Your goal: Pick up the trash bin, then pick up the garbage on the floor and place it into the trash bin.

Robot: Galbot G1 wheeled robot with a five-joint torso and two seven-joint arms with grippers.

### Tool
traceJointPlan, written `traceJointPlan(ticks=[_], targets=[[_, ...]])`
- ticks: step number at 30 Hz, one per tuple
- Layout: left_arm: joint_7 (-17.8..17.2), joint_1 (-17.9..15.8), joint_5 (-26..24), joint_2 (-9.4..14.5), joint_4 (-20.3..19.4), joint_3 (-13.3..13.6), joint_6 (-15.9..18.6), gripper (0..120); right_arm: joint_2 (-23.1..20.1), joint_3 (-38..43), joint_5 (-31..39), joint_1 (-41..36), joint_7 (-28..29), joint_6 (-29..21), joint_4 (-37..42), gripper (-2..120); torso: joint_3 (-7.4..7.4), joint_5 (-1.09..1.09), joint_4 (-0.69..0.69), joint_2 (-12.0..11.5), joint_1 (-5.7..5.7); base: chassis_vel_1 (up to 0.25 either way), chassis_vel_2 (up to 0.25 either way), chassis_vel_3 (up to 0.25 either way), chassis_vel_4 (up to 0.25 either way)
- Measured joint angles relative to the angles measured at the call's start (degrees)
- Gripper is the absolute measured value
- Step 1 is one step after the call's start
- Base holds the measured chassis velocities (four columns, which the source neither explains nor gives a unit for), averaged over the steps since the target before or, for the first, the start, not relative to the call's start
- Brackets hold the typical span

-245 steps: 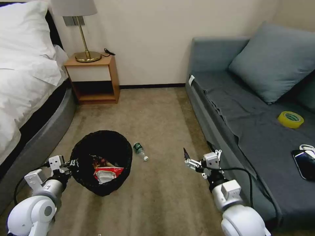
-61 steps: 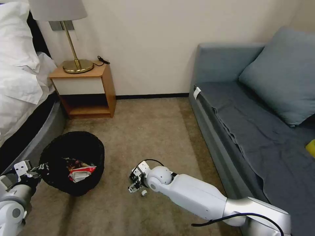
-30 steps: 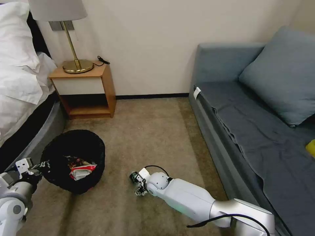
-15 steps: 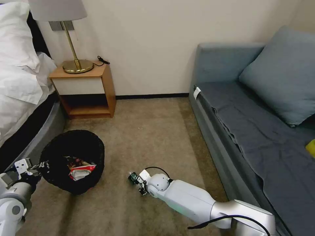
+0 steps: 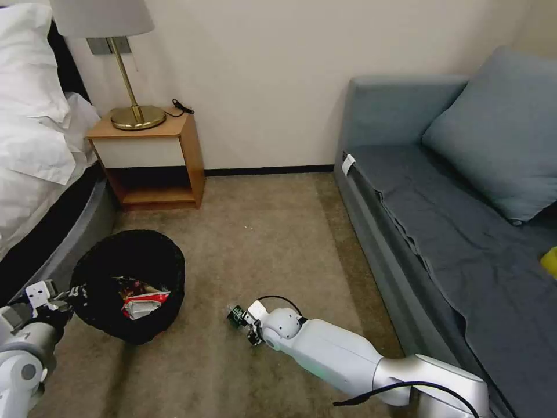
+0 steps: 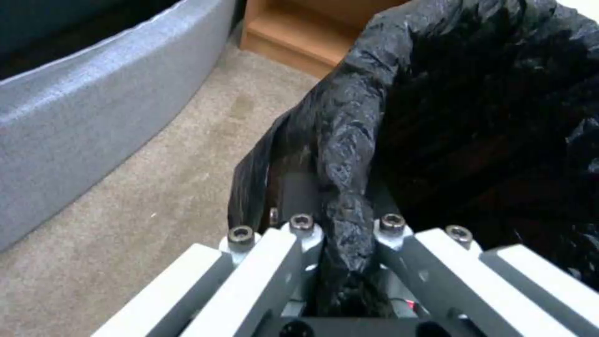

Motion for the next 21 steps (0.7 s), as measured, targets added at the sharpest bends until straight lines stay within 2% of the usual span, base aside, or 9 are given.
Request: traceJointPlan(ticks=[7, 21], targets=[[0.01, -0.21, 0.18, -0.23, 0.04, 0.64, -0.02, 3, -2.37, 1.4, 1.86, 1.05, 1.96, -0.02, 3.24, 13, 0.0, 0.0, -0.01, -0.01, 0.0, 0.0, 0.0, 0.0, 0.0], [-0.13, -0.28, 0.94, -0.89, -1.2, 2.68, 0.13, 3, -11.6, 14.26, 7.73, 2.78, 8.78, -1.6, 20.85, 12, 0.0, 0.01, -0.01, -0.01, 0.0, 0.0, 0.0, 0.0, 0.0]])
